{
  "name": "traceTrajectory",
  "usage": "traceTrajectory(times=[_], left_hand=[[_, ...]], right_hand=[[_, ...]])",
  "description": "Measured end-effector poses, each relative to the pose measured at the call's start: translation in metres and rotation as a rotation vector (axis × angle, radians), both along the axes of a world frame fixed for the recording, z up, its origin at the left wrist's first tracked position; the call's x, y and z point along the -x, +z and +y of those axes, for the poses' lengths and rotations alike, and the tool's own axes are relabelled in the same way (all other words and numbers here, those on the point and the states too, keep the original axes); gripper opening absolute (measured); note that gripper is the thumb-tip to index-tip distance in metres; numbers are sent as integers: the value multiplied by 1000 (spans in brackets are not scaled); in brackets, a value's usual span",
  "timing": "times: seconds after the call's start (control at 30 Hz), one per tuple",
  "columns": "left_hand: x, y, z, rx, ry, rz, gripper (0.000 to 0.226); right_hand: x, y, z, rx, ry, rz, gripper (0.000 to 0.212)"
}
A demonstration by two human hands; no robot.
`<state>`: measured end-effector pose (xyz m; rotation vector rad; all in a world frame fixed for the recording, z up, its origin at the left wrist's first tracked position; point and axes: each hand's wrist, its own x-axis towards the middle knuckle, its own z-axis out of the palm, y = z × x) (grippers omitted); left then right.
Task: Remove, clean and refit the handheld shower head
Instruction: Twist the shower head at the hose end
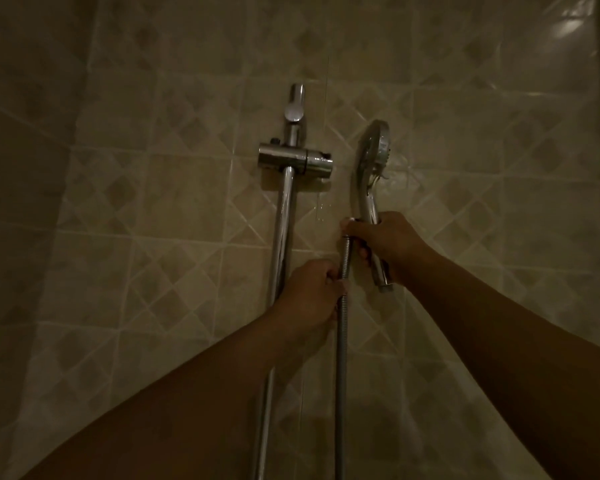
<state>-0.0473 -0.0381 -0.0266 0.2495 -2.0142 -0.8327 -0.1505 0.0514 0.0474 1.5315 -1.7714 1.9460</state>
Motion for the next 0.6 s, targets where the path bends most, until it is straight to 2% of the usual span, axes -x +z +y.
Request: traceTrajectory(times=[0.33, 0.6], left_hand=[[-1, 62, 0, 121, 138, 106, 16], [11, 96, -2, 286, 388, 175, 13]], right_hand=[[-12, 70, -2, 58, -11, 97, 28], [-5, 112, -10, 98, -92, 169, 27]])
